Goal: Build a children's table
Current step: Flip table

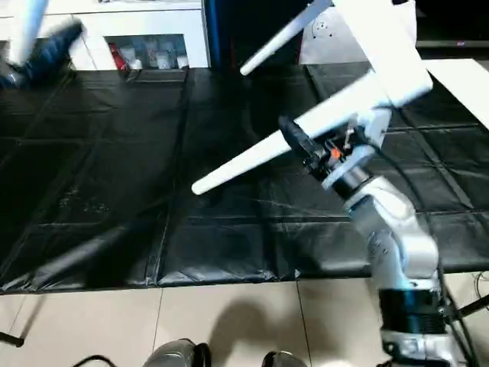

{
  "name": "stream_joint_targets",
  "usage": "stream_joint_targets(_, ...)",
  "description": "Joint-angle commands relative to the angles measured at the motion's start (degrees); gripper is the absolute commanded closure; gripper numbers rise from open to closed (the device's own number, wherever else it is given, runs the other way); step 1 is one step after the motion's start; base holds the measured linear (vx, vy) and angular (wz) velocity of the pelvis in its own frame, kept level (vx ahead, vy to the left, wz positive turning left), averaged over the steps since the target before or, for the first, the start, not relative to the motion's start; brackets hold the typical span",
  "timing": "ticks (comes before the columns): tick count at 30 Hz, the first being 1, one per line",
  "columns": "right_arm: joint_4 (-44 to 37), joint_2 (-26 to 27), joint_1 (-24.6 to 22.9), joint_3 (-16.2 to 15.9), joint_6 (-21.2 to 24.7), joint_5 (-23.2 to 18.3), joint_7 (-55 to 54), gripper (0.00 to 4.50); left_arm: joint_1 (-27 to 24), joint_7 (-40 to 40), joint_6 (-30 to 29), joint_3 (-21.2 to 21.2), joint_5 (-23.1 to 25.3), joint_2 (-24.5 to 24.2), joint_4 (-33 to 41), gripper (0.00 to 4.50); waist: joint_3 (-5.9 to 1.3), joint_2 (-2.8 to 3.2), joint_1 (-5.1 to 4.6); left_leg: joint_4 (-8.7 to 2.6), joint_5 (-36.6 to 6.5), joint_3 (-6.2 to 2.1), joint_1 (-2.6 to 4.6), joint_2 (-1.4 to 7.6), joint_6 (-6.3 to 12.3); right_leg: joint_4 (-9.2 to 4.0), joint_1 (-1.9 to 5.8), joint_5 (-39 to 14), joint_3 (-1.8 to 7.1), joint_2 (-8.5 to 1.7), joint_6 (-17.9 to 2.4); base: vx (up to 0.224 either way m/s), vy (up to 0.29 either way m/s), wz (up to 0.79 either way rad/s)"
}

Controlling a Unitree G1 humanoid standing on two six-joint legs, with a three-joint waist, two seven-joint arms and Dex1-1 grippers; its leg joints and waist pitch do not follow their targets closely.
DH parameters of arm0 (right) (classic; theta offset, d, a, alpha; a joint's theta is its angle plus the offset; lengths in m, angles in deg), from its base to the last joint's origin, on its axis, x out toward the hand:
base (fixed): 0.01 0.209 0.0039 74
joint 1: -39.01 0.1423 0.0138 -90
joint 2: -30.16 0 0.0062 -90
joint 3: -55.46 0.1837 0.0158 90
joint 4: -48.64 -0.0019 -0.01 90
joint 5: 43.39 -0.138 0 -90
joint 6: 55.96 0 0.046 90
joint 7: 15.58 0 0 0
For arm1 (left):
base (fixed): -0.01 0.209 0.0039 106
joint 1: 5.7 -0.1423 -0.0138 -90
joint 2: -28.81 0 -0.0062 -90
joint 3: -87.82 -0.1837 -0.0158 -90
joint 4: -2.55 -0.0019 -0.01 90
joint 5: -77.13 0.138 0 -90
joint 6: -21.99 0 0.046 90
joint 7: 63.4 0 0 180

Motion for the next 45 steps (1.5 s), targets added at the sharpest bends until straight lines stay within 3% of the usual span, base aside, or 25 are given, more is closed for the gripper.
stream_joint_targets(1,-0.94,-3.05,-0.5,-0.59,2.13,4.33,-0.39,2.34,1.6,-2.51,0.83,-1.19,2.73,-0.33,-4.25,0.0,-4.37,-1.46,-0.4,-3.72,-9.26,-2.77,1.55,5.33,3.82,-6.25,2.14,-26.5,4.27,-7.5,-0.97,0.0,0.0,0.0)
stream_joint_targets(2,-1.03,-3.11,-0.49,-0.57,2.23,4.3,-0.36,2.34,1.74,-2.63,0.78,-1.29,2.8,-0.27,-4.75,0.0,-4.38,-1.41,-0.33,-3.74,-9.39,-2.8,1.61,5.36,3.77,-6.25,2.06,-26.49,4.26,-7.43,-0.96,0.0,0.0,0.0)
stream_joint_targets(3,-1.47,-3.34,-0.49,-0.52,2.56,4.03,-0.04,2.34,2.23,-2.76,1.94,-2.52,3.88,-0.3,-7.76,0.0,-4.48,-1.8,-0.34,-3.8,-9.15,-2.82,1.57,5.43,3.85,-6.16,2.17,-25.83,4.26,-7.47,-1.03,0.0,0.0,0.0)
stream_joint_targets(11,-3.69,-4.81,-1.14,-0.51,4.27,2.33,2.06,2.34,6.3,-5.36,9.06,-5.87,7.52,0.8,-22.54,0.0,-4.74,-1.54,-0.27,-3.86,-9.31,-3.03,1.54,5.63,3.94,-5.94,2.27,-22.62,4.24,-7.68,-1.5,0.0,0.0,0.0)
stream_joint_targets(15,-5.42,-5.8,-2.1,-0.03,5.27,1.56,2.85,2.34,9.92,-6.95,12.58,-6.61,8.62,1.71,-30.02,0.0,-4.88,-1.53,-0.05,-3.68,-8.02,-3.01,1.44,5.73,4.52,-5.5,2.38,-19.42,4.36,-7.93,-3.04,0.0,0.0,0.0)
stream_joint_targets(16,-5.67,-5.94,-2.26,0.03,5.43,1.49,2.95,2.34,10.51,-7.31,13.27,-6.63,8.61,1.87,-31.38,0.29,-4.85,-1.66,-0.11,-3.69,-7.86,-2.98,1.3,5.66,4.57,-5.5,2.51,-19.34,4.32,-7.9,-3.12,0.0,0.0,0.0)
stream_joint_targets(19,-6.12,-6.37,-2.53,0.11,5.7,1.58,3.02,2.34,11.05,-7.58,14.07,-6.66,8.27,2.26,-33.06,0.41,-4.93,-1.55,-0.05,-3.65,-7.16,-3.07,1.29,5.89,4.65,-5.39,2.58,-18.49,4.28,-8.06,-3.69,0.0,0.0,0.0)
stream_joint_targets(26,-6.2,-7.08,-2.22,0.17,6.08,1.67,3.24,2.34,8.72,-7.01,14.89,-6.93,7.73,3.11,-32.2,1.1,-4.74,-1.74,-0.13,-3.66,-7.43,-3.02,1.29,6.08,4.63,-5.29,2.6,-18.84,4.33,-8.29,-4.63,0.0,0.0,0.0)
stream_joint_targets(27,-6.09,-7.29,-1.65,0.18,6.37,1.9,3.36,2.34,6.69,-7.14,14.13,-6.77,7.28,3.37,-29.75,1.22,-4.6,-1.98,-0.17,-3.69,-7.72,-2.95,1.31,5.99,4.61,-5.48,2.51,-19.71,4.33,-8.21,-4.33,0.0,0.0,0.0)
stream_joint_targets(29,-6.08,-7.36,-1.48,0.17,6.45,1.87,3.45,2.34,5.89,-7.07,13.56,-6.64,6.98,3.56,-28.66,1.29,-4.65,-1.86,-0.13,-3.69,-7.66,-3.0,1.36,6.18,4.46,-5.33,2.54,-19.6,4.35,-8.3,-4.69,0.0,0.0,0.0)
stream_joint_targets(30,-6.08,-7.59,-1.11,-0.04,6.52,1.86,3.75,2.34,4.48,-7.15,12.97,-6.4,6.63,3.9,-27.1,1.42,-4.54,-2.15,-0.2,-3.71,-7.74,-2.97,1.31,6.13,4.59,-5.42,2.53,-20.07,4.31,-8.21,-4.51,0.0,0.0,0.0)
stream_joint_targets(32,-6.08,-7.66,-0.98,-0.12,6.55,1.86,3.84,2.34,4.1,-7.07,12.73,-6.34,6.45,3.98,-26.76,1.62,-4.38,-1.96,-0.16,-3.7,-8.5,-2.89,1.55,5.96,4.52,-5.75,2.29,-21.93,4.3,-8.15,-4.1,0.0,0.0,0.0)
stream_joint_targets(33,-6.08,-7.97,-0.57,-0.42,6.72,1.77,4.43,2.34,2.89,-7.18,12.45,-6.17,6.36,4.18,-25.97,1.66,-4.37,-2.35,-0.13,-3.75,-8.44,-2.87,1.47,5.93,4.5,-5.78,2.38,-22.52,4.29,-8.17,-3.67,0.0,0.0,0.0)
stream_joint_targets(35,-6.05,-8.12,-0.35,-0.57,6.77,1.81,4.63,2.34,2.3,-7.15,12.38,-6.12,6.31,4.23,-25.59,1.76,-4.44,-2.14,-0.12,-3.82,-8.46,-3.01,1.52,6.08,4.36,-5.74,2.33,-22.18,4.25,-8.18,-3.52,0.0,0.0,0.0)
stream_joint_targets(45,-5.14,-11.31,3.94,-1.48,7.85,2.52,8.17,2.34,-2.68,-7.29,8.94,-4.88,4.54,5.43,-20.74,2.64,-4.4,-2.53,-0.24,-3.86,-8.7,-3.0,1.67,6.17,4.4,-5.59,2.43,-20.57,4.08,-8.23,-4.26,0.0,0.0,0.0)
